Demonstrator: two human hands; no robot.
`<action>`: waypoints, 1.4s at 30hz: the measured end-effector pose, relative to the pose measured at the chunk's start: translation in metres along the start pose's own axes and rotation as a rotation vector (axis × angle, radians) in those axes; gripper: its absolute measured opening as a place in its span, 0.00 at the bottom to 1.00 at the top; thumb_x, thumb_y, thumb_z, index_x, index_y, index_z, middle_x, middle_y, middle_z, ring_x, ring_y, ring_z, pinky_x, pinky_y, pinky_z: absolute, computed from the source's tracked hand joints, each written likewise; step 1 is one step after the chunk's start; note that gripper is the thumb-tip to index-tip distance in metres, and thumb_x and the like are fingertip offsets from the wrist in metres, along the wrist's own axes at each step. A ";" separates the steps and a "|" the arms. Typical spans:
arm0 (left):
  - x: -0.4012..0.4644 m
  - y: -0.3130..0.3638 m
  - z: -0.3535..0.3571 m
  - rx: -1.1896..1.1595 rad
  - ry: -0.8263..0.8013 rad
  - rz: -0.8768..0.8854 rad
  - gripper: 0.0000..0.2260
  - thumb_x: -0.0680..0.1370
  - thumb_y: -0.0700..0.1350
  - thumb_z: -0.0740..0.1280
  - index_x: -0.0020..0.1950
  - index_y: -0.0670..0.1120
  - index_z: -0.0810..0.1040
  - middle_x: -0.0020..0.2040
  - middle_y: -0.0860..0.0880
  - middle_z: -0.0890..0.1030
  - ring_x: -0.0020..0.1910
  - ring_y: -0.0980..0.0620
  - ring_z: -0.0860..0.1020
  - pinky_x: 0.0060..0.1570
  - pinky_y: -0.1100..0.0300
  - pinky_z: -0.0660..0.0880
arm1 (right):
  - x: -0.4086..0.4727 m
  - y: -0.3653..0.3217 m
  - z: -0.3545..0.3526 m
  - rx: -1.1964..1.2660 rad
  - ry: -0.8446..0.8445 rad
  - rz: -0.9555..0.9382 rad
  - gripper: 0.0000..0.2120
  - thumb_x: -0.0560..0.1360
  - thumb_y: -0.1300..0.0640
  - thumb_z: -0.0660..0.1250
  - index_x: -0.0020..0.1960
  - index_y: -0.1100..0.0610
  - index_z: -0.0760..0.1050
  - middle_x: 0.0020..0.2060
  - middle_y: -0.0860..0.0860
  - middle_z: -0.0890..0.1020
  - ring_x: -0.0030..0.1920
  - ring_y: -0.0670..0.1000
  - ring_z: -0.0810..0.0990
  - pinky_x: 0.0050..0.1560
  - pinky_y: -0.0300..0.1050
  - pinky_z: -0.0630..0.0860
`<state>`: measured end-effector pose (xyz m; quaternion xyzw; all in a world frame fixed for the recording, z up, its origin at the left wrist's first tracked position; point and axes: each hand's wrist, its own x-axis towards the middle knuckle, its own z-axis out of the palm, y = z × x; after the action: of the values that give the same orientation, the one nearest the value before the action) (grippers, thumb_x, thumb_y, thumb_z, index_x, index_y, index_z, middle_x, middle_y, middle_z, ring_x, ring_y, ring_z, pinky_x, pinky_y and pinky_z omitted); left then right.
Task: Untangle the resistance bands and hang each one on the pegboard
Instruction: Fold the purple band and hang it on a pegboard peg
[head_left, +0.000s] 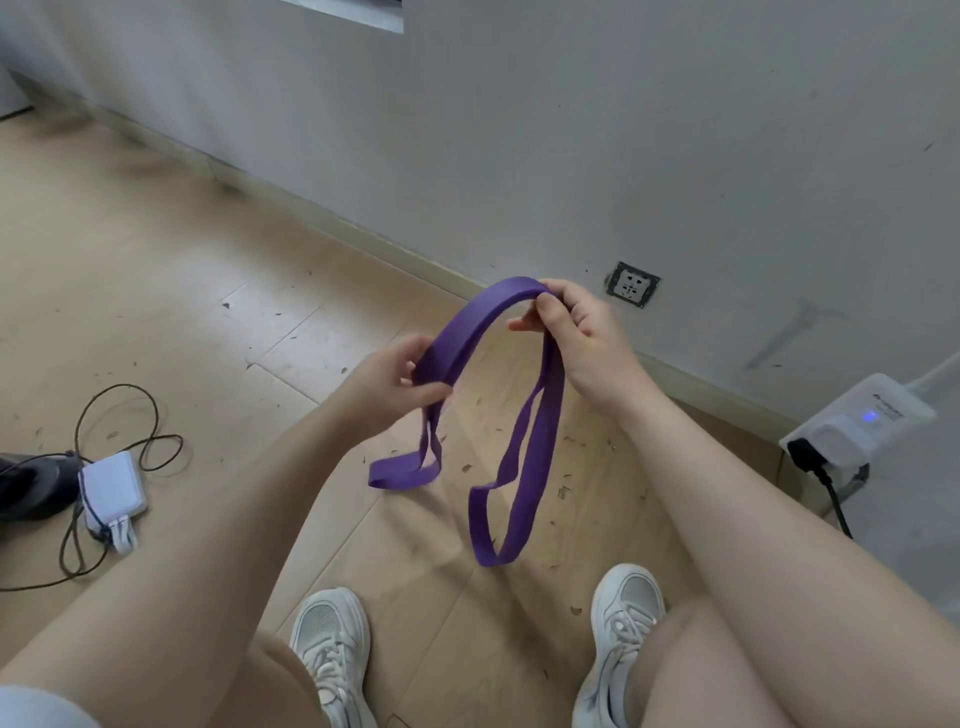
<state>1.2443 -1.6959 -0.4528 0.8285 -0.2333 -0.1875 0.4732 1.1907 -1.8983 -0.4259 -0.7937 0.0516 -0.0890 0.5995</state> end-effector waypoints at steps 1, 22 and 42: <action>0.000 0.005 -0.004 -0.032 0.054 0.014 0.14 0.73 0.38 0.70 0.56 0.49 0.73 0.45 0.51 0.78 0.47 0.50 0.78 0.52 0.52 0.78 | 0.002 0.004 -0.001 -0.029 0.022 0.016 0.12 0.81 0.52 0.55 0.59 0.54 0.73 0.42 0.43 0.80 0.53 0.49 0.81 0.57 0.47 0.73; -0.002 0.044 -0.010 -0.168 0.163 0.202 0.13 0.77 0.38 0.65 0.59 0.50 0.75 0.46 0.55 0.80 0.41 0.60 0.78 0.43 0.68 0.75 | -0.006 0.024 0.021 -0.162 -0.401 0.111 0.18 0.73 0.59 0.70 0.61 0.50 0.71 0.58 0.45 0.77 0.62 0.45 0.73 0.60 0.40 0.69; -0.021 0.057 -0.031 -0.086 0.078 0.171 0.17 0.81 0.41 0.57 0.67 0.56 0.67 0.50 0.52 0.77 0.52 0.49 0.77 0.56 0.58 0.72 | 0.006 -0.090 -0.017 -0.281 -0.175 -0.141 0.21 0.75 0.57 0.67 0.68 0.55 0.69 0.55 0.49 0.77 0.48 0.42 0.75 0.54 0.34 0.71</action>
<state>1.2318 -1.6871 -0.3865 0.7912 -0.2761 -0.1238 0.5315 1.1908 -1.8904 -0.3345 -0.8761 -0.0446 -0.0536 0.4771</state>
